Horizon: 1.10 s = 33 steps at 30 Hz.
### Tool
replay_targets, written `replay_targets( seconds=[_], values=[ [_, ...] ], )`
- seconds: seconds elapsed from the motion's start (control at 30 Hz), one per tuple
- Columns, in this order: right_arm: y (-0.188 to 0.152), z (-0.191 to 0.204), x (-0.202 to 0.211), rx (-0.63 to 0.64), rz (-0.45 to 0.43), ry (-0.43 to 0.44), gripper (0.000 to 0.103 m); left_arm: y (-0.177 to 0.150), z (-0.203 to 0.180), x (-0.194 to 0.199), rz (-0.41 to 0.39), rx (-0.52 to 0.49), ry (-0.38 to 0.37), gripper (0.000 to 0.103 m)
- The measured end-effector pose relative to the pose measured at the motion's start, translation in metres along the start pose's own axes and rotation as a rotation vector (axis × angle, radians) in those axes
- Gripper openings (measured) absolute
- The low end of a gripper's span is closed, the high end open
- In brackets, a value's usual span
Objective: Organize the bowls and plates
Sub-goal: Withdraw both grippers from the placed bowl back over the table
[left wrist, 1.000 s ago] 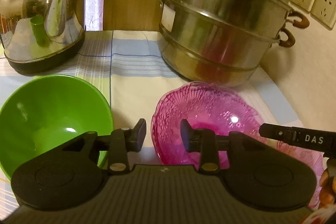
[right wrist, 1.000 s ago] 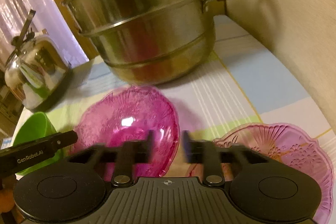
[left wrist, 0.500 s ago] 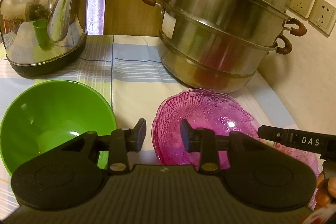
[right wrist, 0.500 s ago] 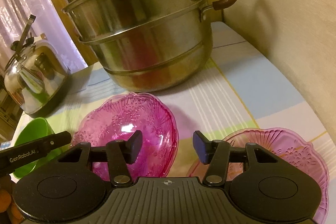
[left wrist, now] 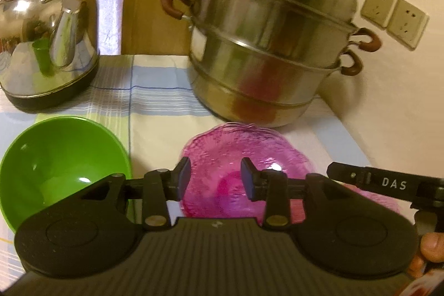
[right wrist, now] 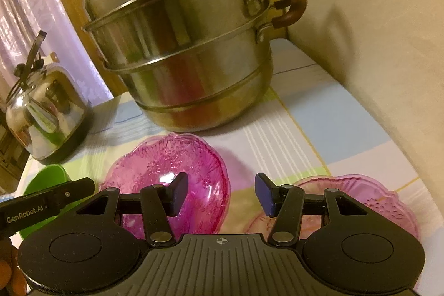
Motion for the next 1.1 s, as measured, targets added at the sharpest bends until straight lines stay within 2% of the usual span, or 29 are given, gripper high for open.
replay_targets(
  seconds=[0.2, 0.33, 0.43, 0.63, 0.77, 1.1],
  values=[
    [-0.008, 0.001, 0.040, 0.002, -0.059, -0.038, 0.055, -0.011, -0.025, 0.036, -0.033, -0.037, -0.042, 0.053],
    [-0.024, -0.004, 0.072, -0.015, -0.108, -0.060, 0.075, -0.026, -0.045, 0.059, -0.043, -0.094, -0.055, 0.057],
    [-0.042, -0.011, 0.097, -0.046, -0.125, -0.061, 0.078, -0.043, -0.058, 0.080, -0.055, -0.121, -0.069, 0.064],
    [-0.090, -0.024, 0.149, -0.092, -0.130, -0.089, 0.080, -0.093, -0.071, 0.120, -0.044, -0.104, -0.087, 0.073],
    [-0.133, -0.030, 0.188, -0.098, -0.130, -0.113, 0.081, -0.131, -0.077, 0.143, -0.034, -0.077, -0.092, 0.078],
    [-0.212, -0.034, 0.248, -0.101, -0.057, -0.132, 0.081, -0.213, -0.094, 0.195, 0.000, -0.070, -0.020, 0.080]
  ],
)
Point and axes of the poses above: each gripper's, at about its wrist camera, not at the fingertips, and x roughly against the way its jaws point, z to its left, y to its top, the point moved 1 cm from there along -x, roughly the way its jaws point, and after that the axes turned 14 degrees about z, right-handed, at the moved point
